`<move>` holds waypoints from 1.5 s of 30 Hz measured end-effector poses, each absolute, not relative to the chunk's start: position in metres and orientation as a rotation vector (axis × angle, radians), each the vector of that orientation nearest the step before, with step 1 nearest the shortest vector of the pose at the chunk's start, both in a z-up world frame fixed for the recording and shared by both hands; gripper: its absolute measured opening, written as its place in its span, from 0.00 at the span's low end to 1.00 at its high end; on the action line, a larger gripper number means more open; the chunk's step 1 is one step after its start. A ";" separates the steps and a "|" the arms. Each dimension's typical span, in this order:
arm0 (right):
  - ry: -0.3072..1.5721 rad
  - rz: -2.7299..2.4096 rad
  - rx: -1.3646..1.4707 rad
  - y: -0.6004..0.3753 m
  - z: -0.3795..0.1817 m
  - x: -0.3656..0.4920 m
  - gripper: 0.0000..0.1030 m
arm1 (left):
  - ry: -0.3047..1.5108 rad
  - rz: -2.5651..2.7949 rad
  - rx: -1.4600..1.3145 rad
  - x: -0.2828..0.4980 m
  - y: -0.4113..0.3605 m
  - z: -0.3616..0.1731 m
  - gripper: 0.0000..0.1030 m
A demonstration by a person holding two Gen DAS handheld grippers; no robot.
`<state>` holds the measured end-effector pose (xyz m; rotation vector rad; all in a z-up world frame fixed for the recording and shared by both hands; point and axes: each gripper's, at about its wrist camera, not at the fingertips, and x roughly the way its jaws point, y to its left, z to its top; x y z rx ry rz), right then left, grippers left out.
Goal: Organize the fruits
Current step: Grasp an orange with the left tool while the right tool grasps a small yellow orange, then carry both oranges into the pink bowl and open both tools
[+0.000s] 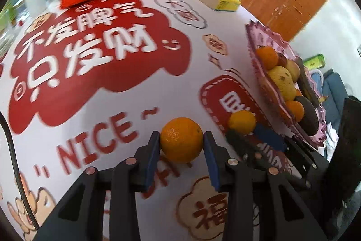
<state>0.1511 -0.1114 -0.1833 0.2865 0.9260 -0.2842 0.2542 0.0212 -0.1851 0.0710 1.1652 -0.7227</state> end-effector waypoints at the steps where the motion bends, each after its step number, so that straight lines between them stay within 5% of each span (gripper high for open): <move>1: 0.929 -0.287 0.286 -0.112 -0.185 0.153 0.45 | 1.168 -0.709 0.068 0.255 0.026 -0.186 0.36; 7: 0.913 -0.314 0.277 -0.110 -0.189 0.163 0.45 | 1.193 -0.685 0.013 0.260 0.045 -0.188 0.36; 10: 0.914 -0.313 0.253 -0.108 -0.189 0.164 0.37 | 1.194 -0.676 0.006 0.261 0.044 -0.189 0.36; 27: 0.926 -0.209 0.315 -0.101 -0.173 0.135 0.36 | 1.213 -0.599 -0.044 0.264 0.027 -0.189 0.35; 45: 0.792 -0.084 0.264 -0.155 -0.067 0.065 0.36 | 1.063 -0.578 0.033 0.162 -0.012 -0.063 0.35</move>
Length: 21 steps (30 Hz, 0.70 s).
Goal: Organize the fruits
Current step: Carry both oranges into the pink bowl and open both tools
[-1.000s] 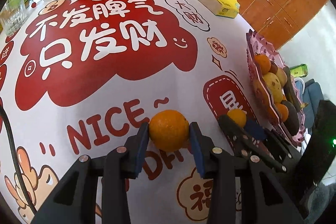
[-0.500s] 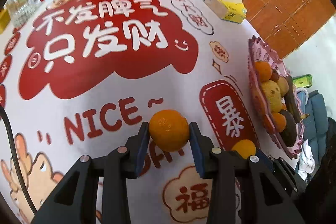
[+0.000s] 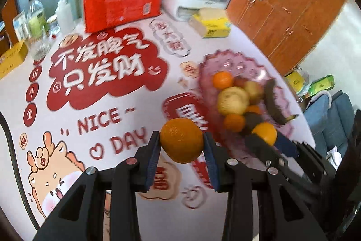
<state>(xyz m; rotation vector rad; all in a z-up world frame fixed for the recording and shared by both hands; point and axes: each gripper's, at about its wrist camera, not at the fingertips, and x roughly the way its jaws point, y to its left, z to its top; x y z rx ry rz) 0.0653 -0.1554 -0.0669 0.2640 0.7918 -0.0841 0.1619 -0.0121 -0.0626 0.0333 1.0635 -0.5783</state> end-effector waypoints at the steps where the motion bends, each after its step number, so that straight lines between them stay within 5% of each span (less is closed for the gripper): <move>1: 0.775 -0.092 0.267 -0.165 -0.058 0.061 0.36 | 1.047 -0.586 0.043 0.156 -0.021 -0.053 0.35; 11: 0.690 -0.115 0.265 -0.251 0.001 0.046 0.36 | 0.889 -0.615 0.092 0.130 -0.103 0.014 0.35; 21: 0.788 -0.105 0.206 -0.306 -0.017 0.079 0.36 | 0.936 -0.566 0.130 0.158 -0.161 -0.012 0.36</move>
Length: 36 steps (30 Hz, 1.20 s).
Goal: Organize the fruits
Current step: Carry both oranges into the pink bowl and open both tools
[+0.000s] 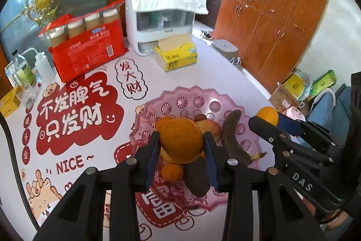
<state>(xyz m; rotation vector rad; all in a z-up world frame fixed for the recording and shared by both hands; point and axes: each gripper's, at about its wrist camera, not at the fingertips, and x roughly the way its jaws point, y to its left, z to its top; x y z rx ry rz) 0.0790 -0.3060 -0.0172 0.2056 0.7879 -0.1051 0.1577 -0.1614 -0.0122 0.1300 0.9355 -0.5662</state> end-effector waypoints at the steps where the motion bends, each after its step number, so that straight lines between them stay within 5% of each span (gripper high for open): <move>1: 0.798 -0.101 0.201 -0.308 -0.022 0.082 0.36 | 0.951 -0.559 0.134 0.163 -0.165 -0.019 0.36; 16: 1.005 -0.071 0.189 -0.308 -0.099 0.122 0.37 | 1.108 -0.512 0.220 0.195 -0.184 -0.103 0.37; 21: 1.019 -0.077 0.192 -0.309 -0.102 0.122 0.38 | 1.098 -0.475 0.205 0.195 -0.177 -0.102 0.81; 23: 1.018 -0.081 0.206 -0.314 -0.102 0.123 0.44 | 1.103 -0.472 0.173 0.198 -0.170 -0.099 0.87; 36: 0.986 -0.045 0.176 -0.300 -0.086 0.117 0.50 | 1.065 -0.407 0.162 0.179 -0.148 -0.077 0.95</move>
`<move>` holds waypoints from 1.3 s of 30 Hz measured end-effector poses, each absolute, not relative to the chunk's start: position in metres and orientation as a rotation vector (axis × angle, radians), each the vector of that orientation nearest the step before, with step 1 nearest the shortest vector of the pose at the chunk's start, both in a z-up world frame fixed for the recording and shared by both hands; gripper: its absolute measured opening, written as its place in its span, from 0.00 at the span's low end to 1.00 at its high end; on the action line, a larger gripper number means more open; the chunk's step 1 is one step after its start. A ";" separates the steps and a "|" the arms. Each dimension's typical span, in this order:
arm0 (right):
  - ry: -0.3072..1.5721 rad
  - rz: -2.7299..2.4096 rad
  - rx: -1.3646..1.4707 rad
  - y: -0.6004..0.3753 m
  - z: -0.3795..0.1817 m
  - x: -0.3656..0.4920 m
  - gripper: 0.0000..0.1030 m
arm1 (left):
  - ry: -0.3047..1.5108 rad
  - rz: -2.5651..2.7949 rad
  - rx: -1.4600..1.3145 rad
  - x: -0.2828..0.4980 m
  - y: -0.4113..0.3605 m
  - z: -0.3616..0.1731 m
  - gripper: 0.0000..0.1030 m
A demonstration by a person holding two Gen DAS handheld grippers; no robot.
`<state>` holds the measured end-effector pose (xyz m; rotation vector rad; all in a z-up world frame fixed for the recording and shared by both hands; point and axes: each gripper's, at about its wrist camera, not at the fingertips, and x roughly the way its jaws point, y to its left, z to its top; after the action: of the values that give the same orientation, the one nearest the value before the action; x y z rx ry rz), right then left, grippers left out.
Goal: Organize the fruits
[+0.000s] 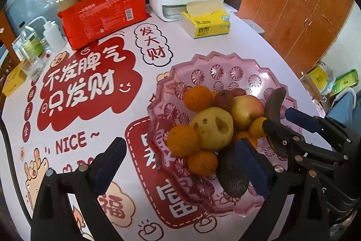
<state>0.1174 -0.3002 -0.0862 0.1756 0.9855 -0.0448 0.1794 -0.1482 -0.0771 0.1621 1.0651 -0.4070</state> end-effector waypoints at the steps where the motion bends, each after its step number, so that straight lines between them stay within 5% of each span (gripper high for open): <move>1: 0.984 -0.042 0.173 -0.299 -0.085 0.116 0.50 | 1.065 -0.402 0.164 0.177 -0.147 -0.076 0.95; 14: 0.953 0.012 0.107 -0.267 -0.070 0.082 0.62 | 0.993 -0.301 0.105 0.117 -0.103 -0.049 0.95; 39: 0.901 0.108 0.067 -0.212 -0.001 -0.001 0.70 | 0.891 -0.001 0.016 0.021 -0.040 0.014 0.99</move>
<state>-0.0011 -0.2123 -0.0006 0.0675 0.9007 0.1075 0.0210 -0.0400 0.0138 0.0165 0.8913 -0.0015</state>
